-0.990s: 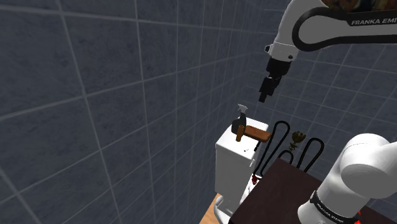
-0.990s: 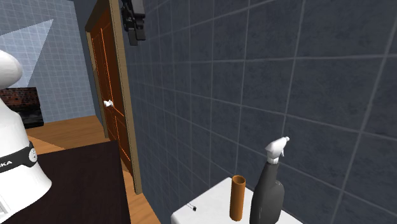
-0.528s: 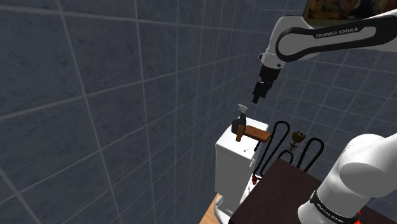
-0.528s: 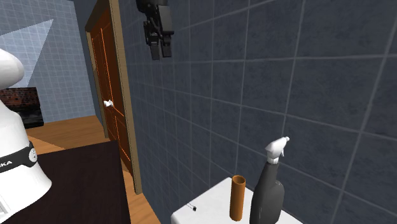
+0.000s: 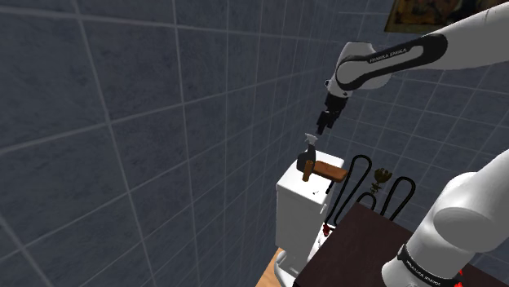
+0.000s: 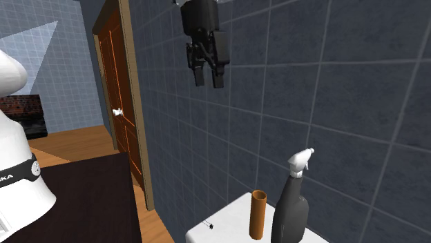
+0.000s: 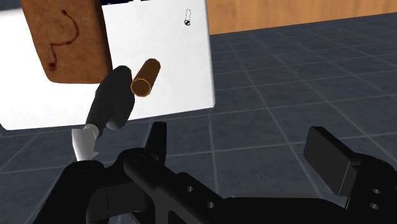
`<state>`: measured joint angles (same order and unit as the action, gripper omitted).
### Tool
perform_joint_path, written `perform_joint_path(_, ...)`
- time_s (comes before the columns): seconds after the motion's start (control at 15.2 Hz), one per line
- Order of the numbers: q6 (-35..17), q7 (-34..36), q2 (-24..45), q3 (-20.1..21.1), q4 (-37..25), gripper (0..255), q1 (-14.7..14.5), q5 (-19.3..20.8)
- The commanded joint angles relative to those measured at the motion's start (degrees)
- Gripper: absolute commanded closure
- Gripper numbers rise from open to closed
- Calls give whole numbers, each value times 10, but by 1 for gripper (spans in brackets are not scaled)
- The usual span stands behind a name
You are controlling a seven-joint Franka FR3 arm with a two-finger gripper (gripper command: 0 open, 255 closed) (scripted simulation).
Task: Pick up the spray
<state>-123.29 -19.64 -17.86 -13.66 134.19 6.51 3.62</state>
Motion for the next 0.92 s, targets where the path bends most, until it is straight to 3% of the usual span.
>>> perform_joint_path(0.0,-27,-22,41,-17,-16,0,3,-9)
perform_joint_path(0.46,-84,-105,188,-58,-105,0,16,-76)
perform_joint_path(0.86,-101,-178,321,-66,-210,0,50,-152)
